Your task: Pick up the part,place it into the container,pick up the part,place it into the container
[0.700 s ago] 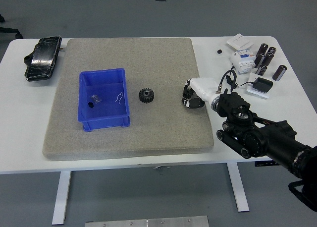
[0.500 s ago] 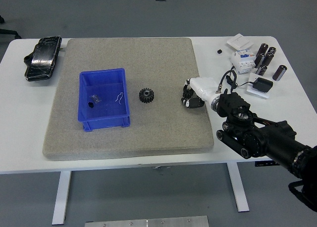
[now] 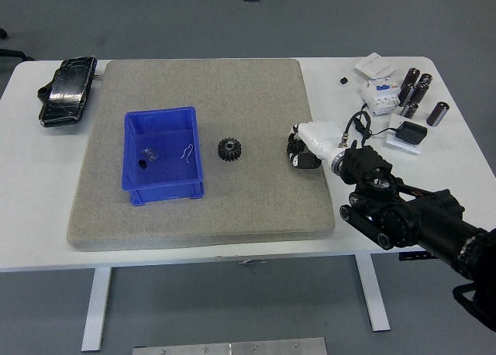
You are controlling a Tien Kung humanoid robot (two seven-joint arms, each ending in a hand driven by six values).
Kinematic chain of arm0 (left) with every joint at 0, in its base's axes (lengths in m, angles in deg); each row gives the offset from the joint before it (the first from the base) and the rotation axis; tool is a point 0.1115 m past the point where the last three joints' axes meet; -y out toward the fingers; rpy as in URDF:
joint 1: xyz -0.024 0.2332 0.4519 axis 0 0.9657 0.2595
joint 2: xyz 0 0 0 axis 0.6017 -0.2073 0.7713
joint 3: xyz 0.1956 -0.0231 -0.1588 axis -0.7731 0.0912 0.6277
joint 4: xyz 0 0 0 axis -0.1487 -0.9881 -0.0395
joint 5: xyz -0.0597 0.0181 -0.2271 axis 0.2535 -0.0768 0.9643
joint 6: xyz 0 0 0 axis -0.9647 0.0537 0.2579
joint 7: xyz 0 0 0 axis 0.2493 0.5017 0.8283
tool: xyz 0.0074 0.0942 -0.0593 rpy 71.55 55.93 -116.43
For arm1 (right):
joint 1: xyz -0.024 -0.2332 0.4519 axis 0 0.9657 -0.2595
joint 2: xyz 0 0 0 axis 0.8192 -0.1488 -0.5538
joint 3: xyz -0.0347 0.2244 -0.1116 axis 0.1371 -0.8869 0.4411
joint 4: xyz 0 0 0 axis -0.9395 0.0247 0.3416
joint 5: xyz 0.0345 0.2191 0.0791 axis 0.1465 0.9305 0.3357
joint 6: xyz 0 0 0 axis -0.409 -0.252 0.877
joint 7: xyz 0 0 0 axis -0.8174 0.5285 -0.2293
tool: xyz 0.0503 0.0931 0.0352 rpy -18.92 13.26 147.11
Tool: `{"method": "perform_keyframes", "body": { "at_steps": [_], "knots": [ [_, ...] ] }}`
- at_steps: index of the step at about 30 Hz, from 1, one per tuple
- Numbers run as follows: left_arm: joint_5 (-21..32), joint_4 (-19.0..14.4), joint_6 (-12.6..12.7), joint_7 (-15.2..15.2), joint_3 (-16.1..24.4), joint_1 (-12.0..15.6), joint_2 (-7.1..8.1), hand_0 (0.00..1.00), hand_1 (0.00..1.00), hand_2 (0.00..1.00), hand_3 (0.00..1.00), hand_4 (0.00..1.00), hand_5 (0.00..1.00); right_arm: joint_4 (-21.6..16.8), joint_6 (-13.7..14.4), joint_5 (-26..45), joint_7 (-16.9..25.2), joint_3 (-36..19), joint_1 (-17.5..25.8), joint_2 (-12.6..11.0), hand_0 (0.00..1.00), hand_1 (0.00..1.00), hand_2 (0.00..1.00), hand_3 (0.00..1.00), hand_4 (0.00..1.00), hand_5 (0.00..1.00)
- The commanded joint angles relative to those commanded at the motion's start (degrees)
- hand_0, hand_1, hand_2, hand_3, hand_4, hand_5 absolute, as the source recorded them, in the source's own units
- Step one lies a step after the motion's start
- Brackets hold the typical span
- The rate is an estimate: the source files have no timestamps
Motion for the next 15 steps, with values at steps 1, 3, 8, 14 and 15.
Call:
{"method": "perform_keyframes", "body": {
  "at_steps": [1,3,8,14,15],
  "knots": [
    [0.0,0.0,0.0,0.0,0.0,0.0,0.0,0.666,0.645,0.642,0.572,0.692,0.48,-0.1,0.1,0.0,0.0,0.0,0.0,0.0,0.317,0.451,0.449,0.596,0.309,0.232],
    [0.2,0.0,0.0,0.0,-0.1,0.0,-0.02,0.666,0.645,0.642,0.572,0.692,0.48,-0.4,0.3,-0.1,0.1,0.1,0.0,-0.2,0.317,0.451,0.449,0.596,0.309,0.232],
    [0.5,0.0,0.1,0.0,-0.3,0.0,-0.05,0.666,0.645,0.643,0.574,0.691,0.482,-2.6,1.0,-0.7,0.3,-0.1,-0.3,-0.6,0.318,0.453,0.443,0.591,0.315,0.23],
    [0.5,0.0,0.1,0.0,-0.2,0.1,-0.09,0.666,0.645,0.643,0.575,0.69,0.48,-8.7,2.0,-0.9,0.2,-0.5,-1.1,-0.7,0.315,0.458,0.436,0.589,0.333,0.227],
    [0.5,0.0,0.1,0.0,-0.2,0.1,-0.09,0.666,0.645,0.643,0.575,0.69,0.48,-10.0,2.1,-0.5,0.2,-0.7,-1.1,-0.7,0.315,0.458,0.436,0.589,0.333,0.227]
  ]
}}
